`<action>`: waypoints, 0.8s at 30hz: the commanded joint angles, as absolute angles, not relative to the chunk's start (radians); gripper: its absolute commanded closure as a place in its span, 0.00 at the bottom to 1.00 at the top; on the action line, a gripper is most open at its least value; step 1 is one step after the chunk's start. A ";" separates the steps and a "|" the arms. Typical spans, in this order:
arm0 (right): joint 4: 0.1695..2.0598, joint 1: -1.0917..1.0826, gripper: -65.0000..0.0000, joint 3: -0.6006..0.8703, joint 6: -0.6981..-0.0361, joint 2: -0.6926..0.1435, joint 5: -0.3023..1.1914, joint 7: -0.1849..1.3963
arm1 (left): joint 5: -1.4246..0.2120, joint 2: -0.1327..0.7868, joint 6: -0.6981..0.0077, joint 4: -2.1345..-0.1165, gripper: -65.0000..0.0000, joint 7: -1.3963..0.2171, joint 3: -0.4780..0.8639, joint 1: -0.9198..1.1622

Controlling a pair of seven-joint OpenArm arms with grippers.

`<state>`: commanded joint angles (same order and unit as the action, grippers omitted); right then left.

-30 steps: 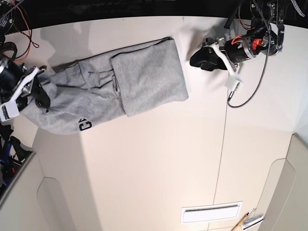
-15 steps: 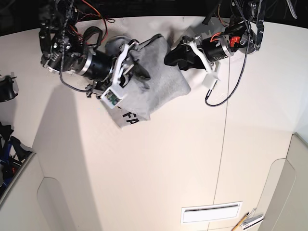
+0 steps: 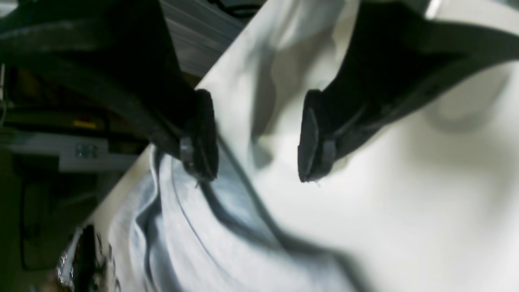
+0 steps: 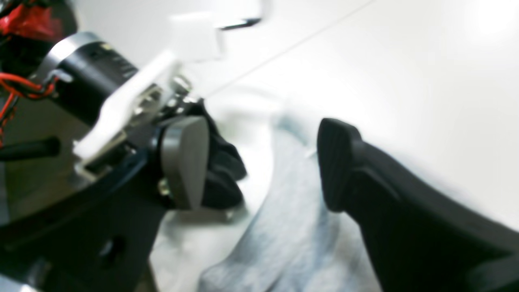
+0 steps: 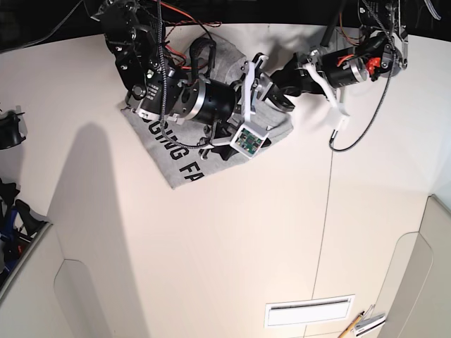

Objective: Fold the T-shirt properly
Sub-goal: 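Grasp the folded bundle with both grippers and fold it over again, then flatten and square the folded shirt with both grippers, then release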

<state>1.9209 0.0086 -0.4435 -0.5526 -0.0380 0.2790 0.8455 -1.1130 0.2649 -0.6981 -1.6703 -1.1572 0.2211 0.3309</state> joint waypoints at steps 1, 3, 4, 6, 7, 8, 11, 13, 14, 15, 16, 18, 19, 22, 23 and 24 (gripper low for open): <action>1.923 0.006 0.36 -0.437 -0.552 -0.038 0.280 0.854 | -1.135 0.273 -0.698 -1.671 0.45 -1.160 0.255 0.331; 1.933 0.006 0.36 -0.401 -0.540 -0.038 0.279 0.864 | -1.177 0.287 -0.698 -1.679 0.46 -1.178 0.329 0.331; 1.937 0.006 0.36 -0.369 -0.528 -0.038 0.280 0.863 | -1.196 0.289 -0.698 -1.694 0.52 -1.193 0.364 0.331; 1.939 0.006 0.50 -0.276 -0.502 -0.038 0.279 0.833 | -1.244 0.289 -0.698 -1.750 0.74 -1.242 0.407 0.334; 1.939 0.006 0.66 -0.223 -0.481 -0.038 0.279 0.815 | -1.274 0.289 -0.698 -1.784 0.82 -1.270 0.410 0.334; 1.939 0.003 0.83 -0.168 -0.459 -0.038 0.279 0.802 | -1.301 0.288 -0.698 -1.821 0.89 -1.291 0.408 0.337; 1.925 -0.030 1.00 -0.034 -0.429 -0.038 0.280 0.802 | -1.299 0.288 -0.698 -1.919 1.00 -1.309 0.363 0.339; 1.897 -0.055 1.00 0.015 -0.429 -0.038 0.280 0.800 | -1.275 0.288 -0.698 -1.953 1.00 -1.308 0.305 0.339; 1.869 -0.072 1.00 0.028 -0.429 -0.038 0.280 0.796 | -1.258 0.288 -0.698 -1.959 1.00 -1.304 0.264 0.338; 1.832 -0.089 1.00 0.036 -0.430 -0.039 0.279 0.784 | -1.242 0.288 -0.698 -1.959 1.00 -1.296 0.216 0.338; 1.787 -0.109 1.00 0.041 -0.430 -0.039 0.279 0.768 | -1.211 0.286 -0.698 -1.959 1.00 -1.280 0.164 0.338; 1.678 -0.162 1.00 0.041 -0.430 -0.038 0.275 0.742 | -1.114 0.265 -0.698 -1.958 1.00 -1.224 0.062 0.338; 1.621 -0.194 1.00 0.041 -0.433 -0.038 0.276 0.735 | -1.061 0.252 -0.698 -1.958 1.00 -1.189 0.016 0.338; 1.456 -0.280 1.00 0.038 -0.485 -0.038 0.277 0.727 | -0.945 0.224 -0.698 -1.950 1.00 -1.110 -0.097 0.338; 1.404 -0.302 1.00 0.035 -0.495 -0.038 0.277 0.718 | -0.920 0.224 -0.698 -1.939 1.00 -1.095 -0.128 0.338; 1.353 -0.321 1.00 0.029 -0.502 -0.038 0.277 0.706 | -0.898 0.224 -0.698 -1.919 1.00 -1.086 -0.153 0.338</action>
<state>1.3533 -0.3214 0.0292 -0.5022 -0.0380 0.2768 0.7063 -0.8982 0.2241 -0.6981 -1.9190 -1.0863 -0.1528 0.3382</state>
